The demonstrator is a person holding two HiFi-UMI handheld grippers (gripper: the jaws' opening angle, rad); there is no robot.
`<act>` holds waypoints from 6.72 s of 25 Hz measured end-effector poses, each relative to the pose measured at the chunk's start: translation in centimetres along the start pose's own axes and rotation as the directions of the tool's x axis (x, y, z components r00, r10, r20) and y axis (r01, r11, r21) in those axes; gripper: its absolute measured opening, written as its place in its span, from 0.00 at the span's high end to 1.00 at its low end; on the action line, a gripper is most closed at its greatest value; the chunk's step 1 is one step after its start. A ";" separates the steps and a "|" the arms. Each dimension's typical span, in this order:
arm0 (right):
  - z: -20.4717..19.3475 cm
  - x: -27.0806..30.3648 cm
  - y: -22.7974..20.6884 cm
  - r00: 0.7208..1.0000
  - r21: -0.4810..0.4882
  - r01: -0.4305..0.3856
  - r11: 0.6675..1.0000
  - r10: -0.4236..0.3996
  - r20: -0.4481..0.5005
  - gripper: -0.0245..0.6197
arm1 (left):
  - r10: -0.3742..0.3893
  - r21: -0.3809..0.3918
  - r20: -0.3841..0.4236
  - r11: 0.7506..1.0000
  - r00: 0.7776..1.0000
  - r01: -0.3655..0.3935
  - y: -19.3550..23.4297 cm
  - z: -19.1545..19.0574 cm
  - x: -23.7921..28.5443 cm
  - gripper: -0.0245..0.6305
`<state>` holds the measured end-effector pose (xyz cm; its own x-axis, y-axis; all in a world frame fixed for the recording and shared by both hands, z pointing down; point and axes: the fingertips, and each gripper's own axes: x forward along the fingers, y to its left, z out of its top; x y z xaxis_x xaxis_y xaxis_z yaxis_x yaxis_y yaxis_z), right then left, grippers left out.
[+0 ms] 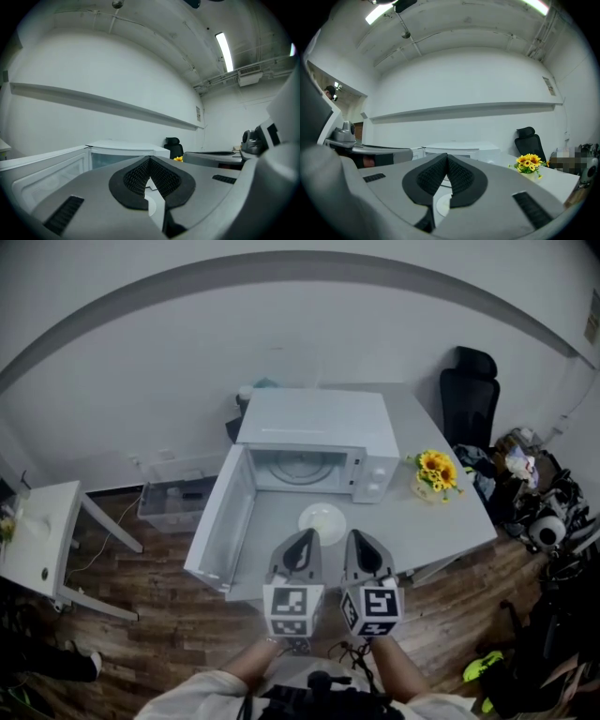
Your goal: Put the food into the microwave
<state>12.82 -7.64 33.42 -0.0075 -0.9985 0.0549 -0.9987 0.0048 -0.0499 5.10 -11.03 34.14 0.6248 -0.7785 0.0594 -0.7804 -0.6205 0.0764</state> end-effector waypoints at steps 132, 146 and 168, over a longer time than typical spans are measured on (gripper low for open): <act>-20.7 20.1 -5.7 0.857 0.099 0.005 0.995 0.047 -0.512 0.82 | 0.239 -0.259 -0.567 0.857 0.788 -0.446 13.5 -22.0 12.1 0.84; -16.9 22.3 -4.5 0.894 0.118 0.020 0.993 0.035 -0.446 0.82 | 0.259 -0.203 -0.506 0.891 0.822 -0.406 15.9 -17.5 13.6 0.84; -14.6 28.8 -3.7 0.944 0.127 0.050 0.991 -0.005 -0.330 0.83 | 0.293 -0.164 -0.396 0.910 0.870 -0.381 21.1 -14.7 19.4 0.84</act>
<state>15.62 -35.57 49.75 -0.0183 -0.9241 0.3817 -0.9835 -0.0520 -0.1730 1.06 -37.86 51.56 0.3238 -0.8221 0.4683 -0.9446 -0.2527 0.2096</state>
